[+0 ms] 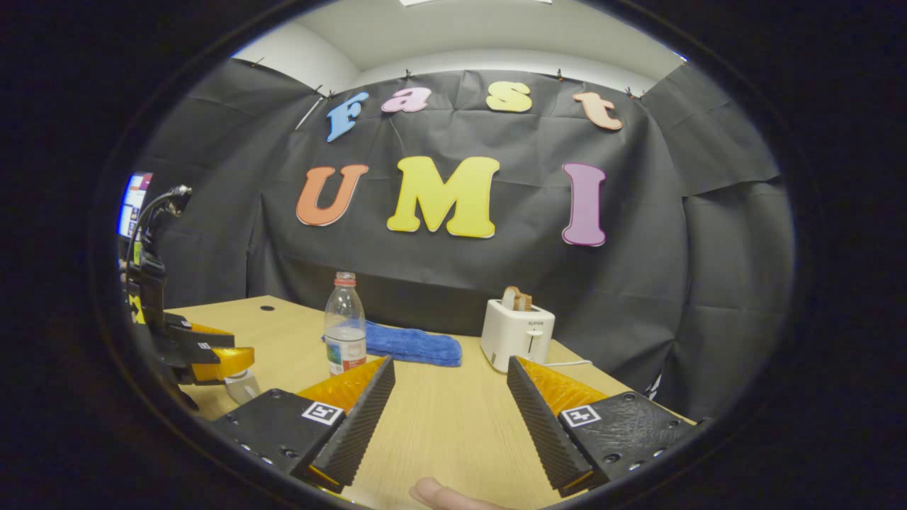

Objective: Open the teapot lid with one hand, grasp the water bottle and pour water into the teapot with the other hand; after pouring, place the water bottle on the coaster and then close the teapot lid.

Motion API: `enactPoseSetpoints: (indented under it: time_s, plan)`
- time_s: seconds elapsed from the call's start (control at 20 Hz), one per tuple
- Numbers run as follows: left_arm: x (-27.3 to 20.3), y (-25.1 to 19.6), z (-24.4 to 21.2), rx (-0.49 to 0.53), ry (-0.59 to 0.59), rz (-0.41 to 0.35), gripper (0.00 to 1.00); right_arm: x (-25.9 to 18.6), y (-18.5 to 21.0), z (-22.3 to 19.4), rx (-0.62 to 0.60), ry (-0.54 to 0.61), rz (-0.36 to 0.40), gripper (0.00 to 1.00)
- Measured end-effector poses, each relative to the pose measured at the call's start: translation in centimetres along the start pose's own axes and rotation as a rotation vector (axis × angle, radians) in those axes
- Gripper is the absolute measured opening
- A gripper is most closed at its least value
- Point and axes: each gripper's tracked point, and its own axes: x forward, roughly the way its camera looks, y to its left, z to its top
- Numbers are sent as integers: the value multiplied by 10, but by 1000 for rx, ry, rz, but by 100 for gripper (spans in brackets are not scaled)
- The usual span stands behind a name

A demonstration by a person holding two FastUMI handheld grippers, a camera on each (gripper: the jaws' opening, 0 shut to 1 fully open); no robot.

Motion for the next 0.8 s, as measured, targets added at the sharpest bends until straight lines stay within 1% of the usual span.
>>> enactPoseSetpoints:
  time_s: [0.05, 0.1, 0.2, 0.25, 0.3, 0.35, 0.4, 0.45, 0.5, 0.55, 0.6, 0.65, 0.8]
  plan:
    - [-5, 0, 6, -3, -6, -2, 69, -1, 2, 1, -2, 6, 1, 98]
    - [-12, -1, 13, -6, -15, -1, 71, -4, 5, 0, -2, 13, 4, 98]
    - [-26, 5, 28, -13, -27, 24, 80, -11, 5, 5, -2, 24, -2, 98]
    - [-34, 8, 35, -18, -35, 40, 96, -15, 4, 11, 1, 24, -10, 95]
    - [-43, 9, 47, -27, -54, 48, 100, -21, 0, 16, 2, 22, -20, 95]
    - [-53, 9, 58, -37, -80, 48, 100, -28, -4, 23, 4, 17, -31, 93]
    - [-63, 10, 67, -48, -100, 50, 100, -35, -7, 30, 6, 11, -43, 95]
    - [-72, 10, 75, -53, -117, 49, 100, -40, -10, 36, 11, 4, -54, 93]
    - [-83, 11, 82, -55, -130, 53, 100, -47, -15, 42, 11, 2, -67, 98]
    - [-92, 13, 87, -57, -137, 62, 100, -53, -20, 46, 8, 4, -83, 95]
    - [-102, 15, 93, -57, -148, 70, 100, -57, -23, 47, 5, 5, -93, 95]
    - [-109, 15, 99, -54, -164, 72, 100, -60, -23, 49, 3, 5, -92, 98]
    - [-122, 9, 110, -41, -196, 65, 100, -69, -21, 54, 3, 1, -78, 98]
